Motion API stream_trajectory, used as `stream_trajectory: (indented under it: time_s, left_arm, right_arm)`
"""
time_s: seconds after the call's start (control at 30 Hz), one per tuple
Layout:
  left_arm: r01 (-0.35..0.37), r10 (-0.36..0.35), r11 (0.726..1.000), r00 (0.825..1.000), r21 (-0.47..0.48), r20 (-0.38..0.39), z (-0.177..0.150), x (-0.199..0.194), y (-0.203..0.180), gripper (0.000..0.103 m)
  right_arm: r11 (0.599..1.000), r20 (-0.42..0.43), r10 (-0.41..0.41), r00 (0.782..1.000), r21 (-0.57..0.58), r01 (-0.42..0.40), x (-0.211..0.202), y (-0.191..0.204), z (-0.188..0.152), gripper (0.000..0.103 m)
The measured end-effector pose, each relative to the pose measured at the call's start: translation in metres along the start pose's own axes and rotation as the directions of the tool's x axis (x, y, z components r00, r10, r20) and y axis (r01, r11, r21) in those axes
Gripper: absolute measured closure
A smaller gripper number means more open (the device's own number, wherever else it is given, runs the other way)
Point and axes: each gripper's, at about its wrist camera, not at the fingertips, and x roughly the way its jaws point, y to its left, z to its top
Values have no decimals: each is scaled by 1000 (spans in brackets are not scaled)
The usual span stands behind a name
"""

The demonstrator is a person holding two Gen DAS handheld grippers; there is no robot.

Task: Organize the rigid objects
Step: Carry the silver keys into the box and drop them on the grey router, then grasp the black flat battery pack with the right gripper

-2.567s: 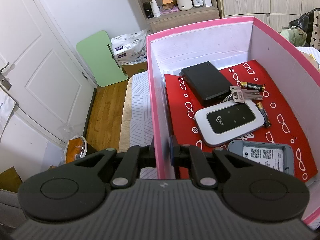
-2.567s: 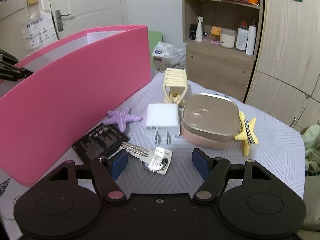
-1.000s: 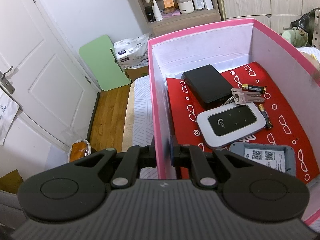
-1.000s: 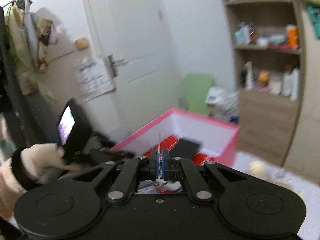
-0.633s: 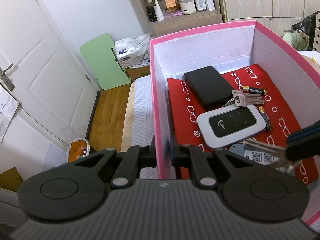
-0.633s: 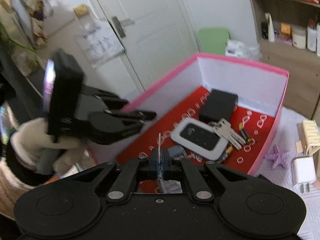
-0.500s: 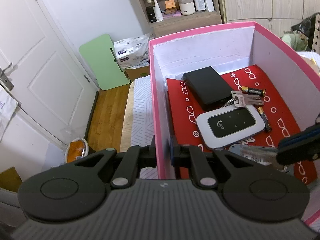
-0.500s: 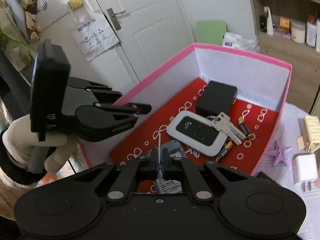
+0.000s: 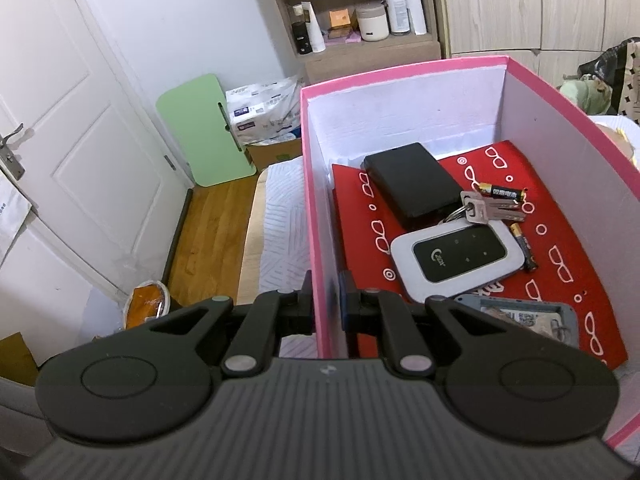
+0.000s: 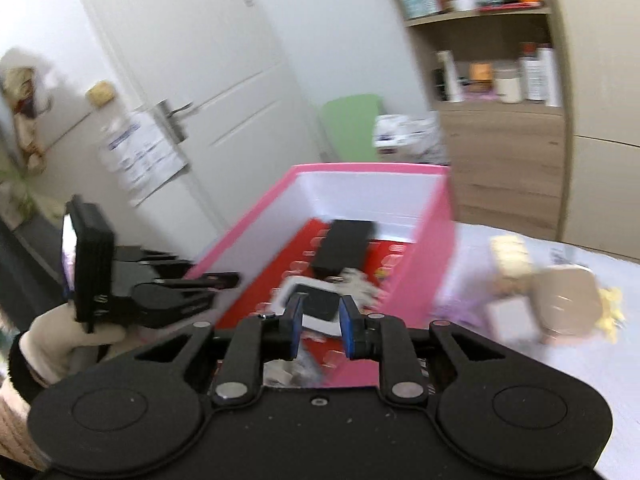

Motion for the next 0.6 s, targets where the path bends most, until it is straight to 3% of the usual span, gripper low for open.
stream_trajectory:
  time_s: [0.2,0.37,0.47,0.6]
  left_arm:
    - [21,-22,999,999,-31,-24,2,3,4,93]
    - [105,-116,990,987,-97,-110,7,11,17,95]
    - [137,-151,986,975,-99,-164,11,10,23,97]
    - [182,-203,977,950,-111,-236,17,5,30,97]
  right_arm:
    - [992,-18,-105,994,70,106,-17,-34,-18,74]
    - [980,-62,-147,987,123,153,-13,-54,-34,73]
    - [986,-76,-139,987,84,145,-9,-55,-44,71]
    - [991,-108,-130,986,-33,127,7,-50,-60,57]
